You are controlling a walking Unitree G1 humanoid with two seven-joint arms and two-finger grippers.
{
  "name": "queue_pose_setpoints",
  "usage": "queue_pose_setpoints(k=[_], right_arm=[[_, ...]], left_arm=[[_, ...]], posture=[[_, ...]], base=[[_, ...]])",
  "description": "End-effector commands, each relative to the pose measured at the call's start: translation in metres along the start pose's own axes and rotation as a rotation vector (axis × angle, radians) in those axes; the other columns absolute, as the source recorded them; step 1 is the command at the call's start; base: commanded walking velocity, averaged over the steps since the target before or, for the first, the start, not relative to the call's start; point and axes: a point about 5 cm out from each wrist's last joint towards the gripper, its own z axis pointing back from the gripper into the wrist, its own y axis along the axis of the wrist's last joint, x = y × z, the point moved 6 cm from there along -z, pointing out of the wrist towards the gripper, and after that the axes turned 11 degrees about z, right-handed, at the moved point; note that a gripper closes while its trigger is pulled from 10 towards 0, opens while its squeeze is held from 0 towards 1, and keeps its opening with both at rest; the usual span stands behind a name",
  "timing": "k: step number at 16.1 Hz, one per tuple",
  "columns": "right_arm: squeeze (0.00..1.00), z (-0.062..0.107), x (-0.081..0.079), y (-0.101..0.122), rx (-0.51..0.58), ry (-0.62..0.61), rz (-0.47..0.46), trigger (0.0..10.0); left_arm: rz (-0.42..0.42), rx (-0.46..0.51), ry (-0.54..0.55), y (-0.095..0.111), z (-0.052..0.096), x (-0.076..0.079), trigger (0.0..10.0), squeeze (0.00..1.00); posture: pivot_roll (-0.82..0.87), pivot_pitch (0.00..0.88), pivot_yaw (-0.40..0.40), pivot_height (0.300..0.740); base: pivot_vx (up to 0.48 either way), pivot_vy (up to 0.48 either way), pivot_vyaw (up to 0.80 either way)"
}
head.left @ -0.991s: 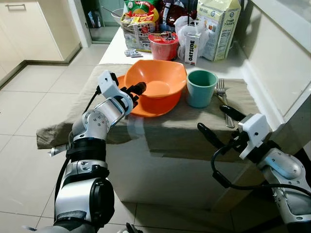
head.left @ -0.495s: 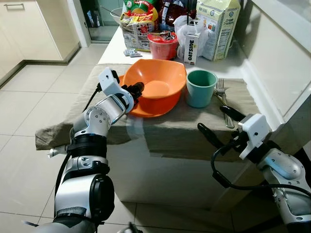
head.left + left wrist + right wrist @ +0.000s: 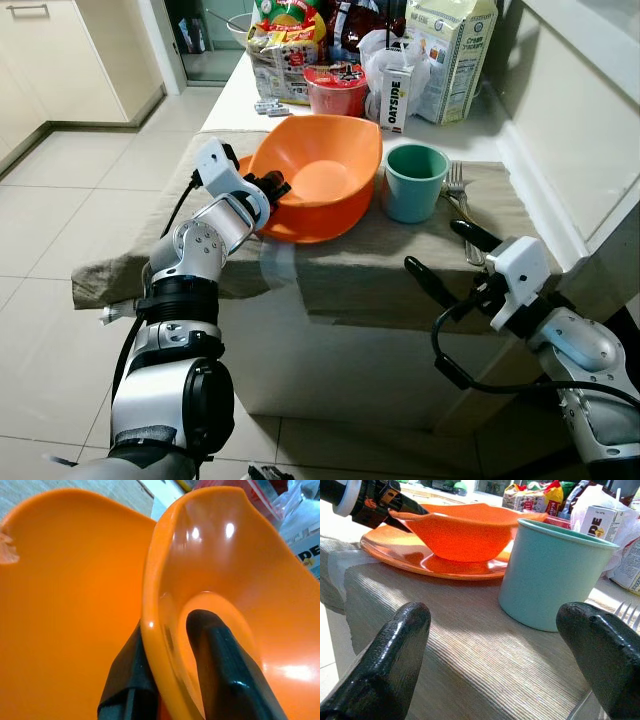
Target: Setting the table
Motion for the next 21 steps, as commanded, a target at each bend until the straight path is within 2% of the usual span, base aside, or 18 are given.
queue_pose_setpoints(k=[1, 4, 9, 15, 18, 21], right_arm=[[0.00, -0.002, 0.000, 0.001, 0.001, 0.004, 0.009, 10.0], [0.00, -0.003, -0.001, 0.000, -0.002, 0.005, 0.008, 10.0], [0.00, -0.004, -0.003, -0.002, -0.005, 0.003, 0.003, 10.0], [0.00, -0.005, -0.006, -0.003, -0.004, -0.007, -0.008, 10.0], [0.00, -0.006, -0.008, -0.004, -0.004, -0.009, -0.013, 10.0], [0.00, -0.009, -0.011, -0.004, 0.001, -0.012, -0.017, 10.0]], left_arm=[[-0.016, 0.023, 0.019, 0.008, 0.000, -0.002, 0.0, 0.00], [-0.018, 0.061, -0.005, 0.014, 0.001, 0.003, 0.0, 0.00], [-0.052, 0.150, -0.107, 0.035, 0.008, 0.029, 0.0, 0.00], [-0.115, 0.240, -0.179, 0.055, 0.020, 0.048, 0.0, 0.00], [-0.216, 0.317, -0.203, 0.069, 0.030, 0.057, 0.0, 0.00], [-0.356, 0.393, -0.232, 0.080, 0.044, 0.063, 0.0, 0.00]], posture=[[-0.21, 0.011, 0.066, 0.740], [-0.21, 0.007, 0.063, 0.740], [-0.20, 0.003, 0.063, 0.740], [-0.20, 0.006, 0.063, 0.740], [-0.20, 0.007, 0.063, 0.740], [-0.19, 0.010, 0.061, 0.740]], base=[[0.000, 0.000, 0.00], [0.000, 0.000, 0.00], [0.000, 0.000, 0.00], [0.000, 0.000, 0.00], [0.000, 0.000, 0.00], [0.000, 0.000, 0.00]])
